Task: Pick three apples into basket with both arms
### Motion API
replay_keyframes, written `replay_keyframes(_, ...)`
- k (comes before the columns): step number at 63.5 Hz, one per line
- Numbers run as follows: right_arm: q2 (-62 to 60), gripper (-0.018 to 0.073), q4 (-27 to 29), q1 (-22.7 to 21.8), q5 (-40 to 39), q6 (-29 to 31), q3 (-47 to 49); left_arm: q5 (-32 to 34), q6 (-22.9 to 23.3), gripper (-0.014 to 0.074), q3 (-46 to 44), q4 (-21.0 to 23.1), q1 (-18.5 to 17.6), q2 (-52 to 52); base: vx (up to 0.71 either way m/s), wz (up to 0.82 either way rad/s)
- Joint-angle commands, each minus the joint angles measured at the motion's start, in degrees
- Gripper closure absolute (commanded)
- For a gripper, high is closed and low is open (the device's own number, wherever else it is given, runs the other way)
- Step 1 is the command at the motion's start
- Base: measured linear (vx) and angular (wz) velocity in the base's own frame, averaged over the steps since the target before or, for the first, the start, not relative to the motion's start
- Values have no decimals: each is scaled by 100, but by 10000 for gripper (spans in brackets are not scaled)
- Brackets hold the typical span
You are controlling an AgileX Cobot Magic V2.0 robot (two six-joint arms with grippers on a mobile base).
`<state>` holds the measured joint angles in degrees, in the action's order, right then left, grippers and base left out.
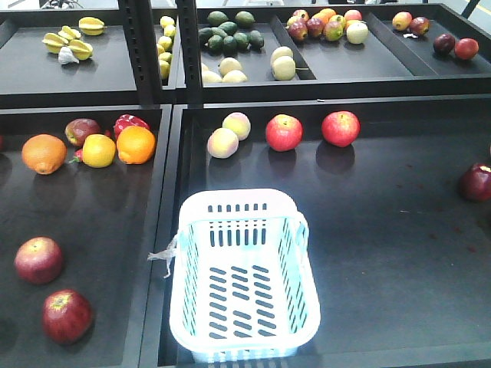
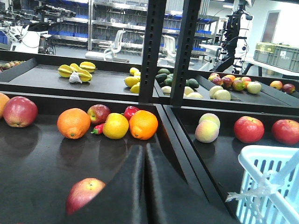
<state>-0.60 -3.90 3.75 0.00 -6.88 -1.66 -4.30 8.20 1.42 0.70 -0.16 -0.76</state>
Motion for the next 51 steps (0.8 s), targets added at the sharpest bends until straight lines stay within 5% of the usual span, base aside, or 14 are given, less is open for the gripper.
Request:
replay_keyframes(1, -60, 568, -41, -28, -395, 8, -83, 430, 0, 603, 129, 41, 14, -78, 4, 4)
replay_keyframes(51, -60, 568, -41, -28, -395, 8, -83, 430, 0, 603, 129, 41, 14, -78, 7, 5)
